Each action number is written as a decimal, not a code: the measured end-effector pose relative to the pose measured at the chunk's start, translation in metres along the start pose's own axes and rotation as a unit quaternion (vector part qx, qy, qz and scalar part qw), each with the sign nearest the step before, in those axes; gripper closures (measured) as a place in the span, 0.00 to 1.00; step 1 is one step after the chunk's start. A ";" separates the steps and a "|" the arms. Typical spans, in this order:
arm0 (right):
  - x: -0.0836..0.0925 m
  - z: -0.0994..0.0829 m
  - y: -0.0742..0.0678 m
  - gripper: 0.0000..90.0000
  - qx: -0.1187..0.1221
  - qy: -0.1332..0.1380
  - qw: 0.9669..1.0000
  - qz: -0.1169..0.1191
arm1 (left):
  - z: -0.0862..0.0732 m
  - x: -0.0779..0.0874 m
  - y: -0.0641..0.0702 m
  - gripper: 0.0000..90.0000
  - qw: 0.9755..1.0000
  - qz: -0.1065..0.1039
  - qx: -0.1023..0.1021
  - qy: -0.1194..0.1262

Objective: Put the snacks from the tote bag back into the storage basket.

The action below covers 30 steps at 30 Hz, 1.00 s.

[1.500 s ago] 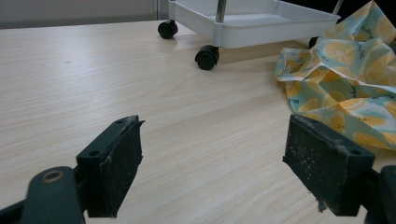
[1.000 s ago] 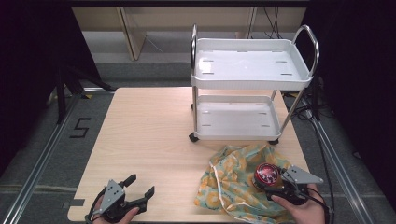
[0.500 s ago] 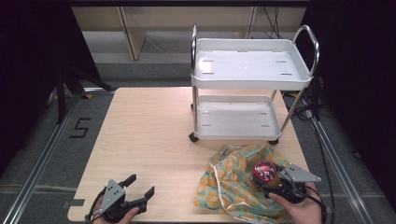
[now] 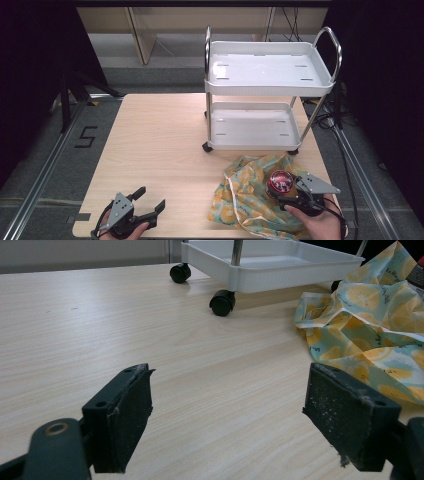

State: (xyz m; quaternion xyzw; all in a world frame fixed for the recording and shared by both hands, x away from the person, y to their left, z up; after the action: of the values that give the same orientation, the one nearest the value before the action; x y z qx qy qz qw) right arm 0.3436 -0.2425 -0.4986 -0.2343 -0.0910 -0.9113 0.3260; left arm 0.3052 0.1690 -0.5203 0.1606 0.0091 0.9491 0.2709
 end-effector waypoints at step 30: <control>-0.003 0.014 -0.002 0.29 0.001 0.010 1.000 -0.006 | 0.000 0.000 0.000 0.21 1.000 0.001 0.001 0.000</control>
State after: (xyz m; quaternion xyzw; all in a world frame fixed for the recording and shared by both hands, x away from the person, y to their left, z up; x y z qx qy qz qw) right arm 0.3494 -0.2354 -0.4876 -0.2240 -0.0903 -0.9157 0.3213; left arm 0.3053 0.1692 -0.5202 0.1614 0.0100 0.9492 0.2700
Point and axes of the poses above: each handheld gripper's, and its own axes: x roughly backward along the jaws, z roughly out of its top, y roughly to its right, the point moved 7 cm from there along -x, roughly forward along the jaws, and after that the axes turned 1 degree about z, right-handed, at the moved point
